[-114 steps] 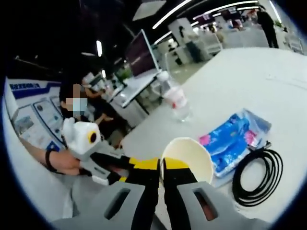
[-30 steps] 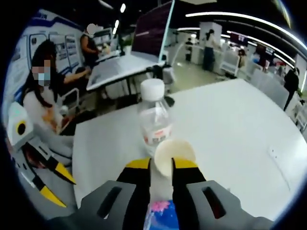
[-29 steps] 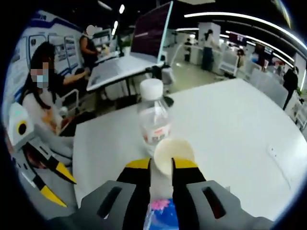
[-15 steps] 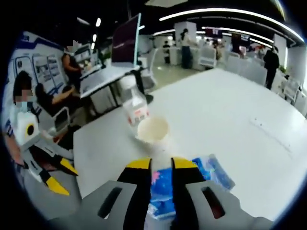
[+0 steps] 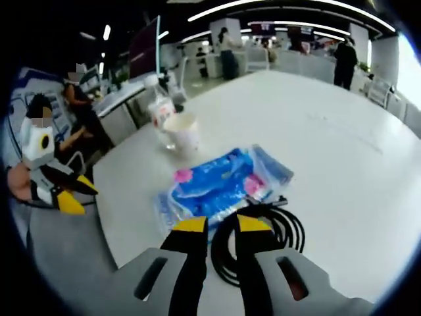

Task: Arrange the tabletop items into an orderly group along one side of the table until the central work area is clear of visible clutter.

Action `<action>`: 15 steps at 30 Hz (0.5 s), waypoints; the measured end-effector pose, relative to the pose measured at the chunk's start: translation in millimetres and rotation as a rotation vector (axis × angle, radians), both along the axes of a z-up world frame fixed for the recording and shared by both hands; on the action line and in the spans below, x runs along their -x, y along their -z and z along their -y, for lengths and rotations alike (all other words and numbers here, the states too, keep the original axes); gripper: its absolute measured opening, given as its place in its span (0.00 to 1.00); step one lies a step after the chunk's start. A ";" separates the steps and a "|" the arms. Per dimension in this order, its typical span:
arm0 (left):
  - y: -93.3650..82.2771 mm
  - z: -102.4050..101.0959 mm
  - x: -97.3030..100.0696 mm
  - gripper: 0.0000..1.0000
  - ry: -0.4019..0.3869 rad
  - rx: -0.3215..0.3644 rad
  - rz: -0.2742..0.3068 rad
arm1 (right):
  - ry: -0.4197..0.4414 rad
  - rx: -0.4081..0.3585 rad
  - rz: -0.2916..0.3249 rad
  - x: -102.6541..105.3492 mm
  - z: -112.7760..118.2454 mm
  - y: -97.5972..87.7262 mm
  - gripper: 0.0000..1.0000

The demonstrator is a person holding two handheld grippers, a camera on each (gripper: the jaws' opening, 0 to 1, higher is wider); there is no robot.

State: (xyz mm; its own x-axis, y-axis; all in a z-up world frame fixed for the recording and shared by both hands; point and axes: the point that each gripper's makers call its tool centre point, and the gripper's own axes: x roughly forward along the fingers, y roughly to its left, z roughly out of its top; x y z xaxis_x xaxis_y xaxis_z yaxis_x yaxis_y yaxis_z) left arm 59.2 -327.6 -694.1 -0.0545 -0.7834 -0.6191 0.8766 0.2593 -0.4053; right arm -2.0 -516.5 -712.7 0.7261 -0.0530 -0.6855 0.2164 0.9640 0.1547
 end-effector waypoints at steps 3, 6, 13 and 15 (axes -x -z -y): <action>-0.9 1.5 1.6 0.32 0.006 -0.001 0.003 | 0.021 -0.017 -0.009 12.1 -2.4 8.8 0.14; -0.2 2.6 3.1 0.32 0.011 -0.003 0.003 | 0.033 -0.030 -0.016 20.2 -6.4 13.5 0.14; 1.4 2.6 8.8 0.32 0.014 -0.009 0.001 | 0.066 -0.069 -0.015 28.7 -12.5 25.5 0.14; 1.9 2.5 9.9 0.32 0.013 -0.011 0.000 | 0.074 -0.080 -0.005 28.4 -14.8 26.9 0.15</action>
